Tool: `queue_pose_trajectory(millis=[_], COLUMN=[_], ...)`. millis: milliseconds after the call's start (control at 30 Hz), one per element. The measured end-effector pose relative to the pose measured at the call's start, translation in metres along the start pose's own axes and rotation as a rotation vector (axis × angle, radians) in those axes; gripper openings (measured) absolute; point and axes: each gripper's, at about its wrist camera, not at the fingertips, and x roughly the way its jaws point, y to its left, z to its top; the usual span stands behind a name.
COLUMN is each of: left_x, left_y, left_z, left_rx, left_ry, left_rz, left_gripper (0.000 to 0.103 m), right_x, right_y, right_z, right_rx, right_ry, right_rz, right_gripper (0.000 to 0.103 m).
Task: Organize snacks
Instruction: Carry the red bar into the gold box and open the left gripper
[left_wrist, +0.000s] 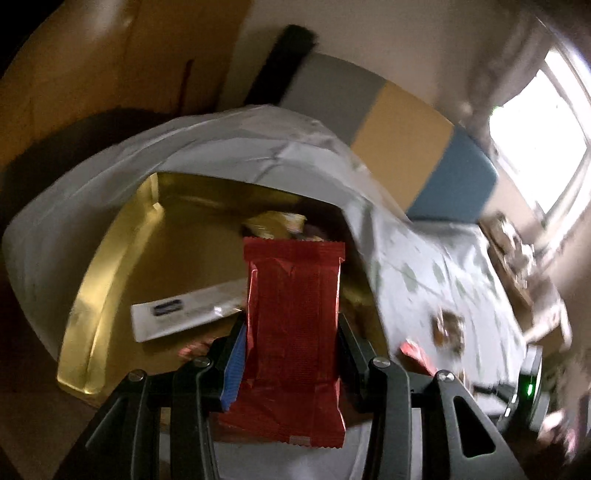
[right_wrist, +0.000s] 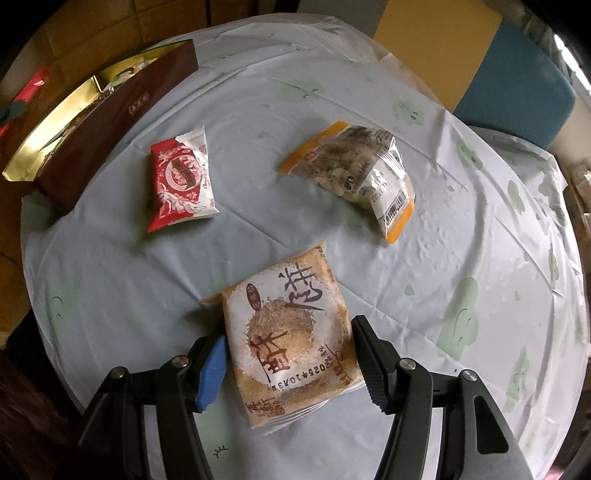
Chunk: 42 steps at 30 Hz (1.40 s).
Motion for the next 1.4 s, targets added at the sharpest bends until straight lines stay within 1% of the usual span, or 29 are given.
queue_pose_trajectory(millis=[100,200,300,400,500,533,567,633,733,833,933,1100,1233,1400], left_x=[0.009,0.025,0.042,0.061,0.083,0.087,0.091,0.092,0.087,0.075,0.064,0.050,0.040,0.033], left_y=[0.018,0.029,0.035,0.036,0.036,0.039,0.041,0.041,0.038,0.032,0.022,0.000,-0.011,-0.022], left_z=[0.013,0.028,0.044,0.060,0.070,0.071,0.071,0.066,0.056,0.045,0.031,0.004,-0.013,-0.027], left_rx=[-0.078,-0.132,-0.160,-0.173,-0.176,-0.187,-0.197,-0.201,-0.175,-0.137,-0.078,0.037,0.088,0.163], left_ry=[0.008,0.021,0.026,0.040,0.071,0.083,0.092,0.096,0.094,0.073,0.054,0.039,0.018,-0.018], left_rz=[-0.006,-0.008,0.006,0.002,0.005,0.011,0.016,0.018,0.050,0.084,0.139,0.185,0.213,0.268], left_gripper=[0.044,0.044,0.044,0.045,0.052,0.056,0.059,0.059,0.059,0.059,0.059,0.059,0.059,0.060], right_x=[0.000,0.000,0.000,0.000,0.000,0.000,0.000,0.000,0.000,0.000,0.000,-0.001,-0.002,-0.003], right_y=[0.001,0.001,0.001,0.001,0.000,0.001,0.000,0.000,0.000,0.000,0.001,0.003,0.006,0.007], right_z=[0.000,0.000,0.000,0.001,0.001,0.001,0.001,0.001,0.001,0.001,0.001,0.000,-0.001,-0.002], right_rx=[-0.004,-0.005,-0.006,-0.006,-0.006,-0.007,-0.007,-0.006,-0.007,-0.010,-0.014,-0.019,-0.023,-0.027], right_ry=[0.000,0.000,0.000,0.000,0.001,0.001,0.001,0.000,0.001,0.000,-0.002,-0.004,-0.006,-0.008], right_rz=[-0.003,-0.004,-0.003,-0.005,-0.004,-0.005,-0.005,-0.005,-0.006,-0.008,-0.013,-0.020,-0.026,-0.029], right_gripper=[0.063,0.063,0.063,0.063,0.063,0.063,0.063,0.063,0.063,0.063,0.063,0.063,0.063,0.063])
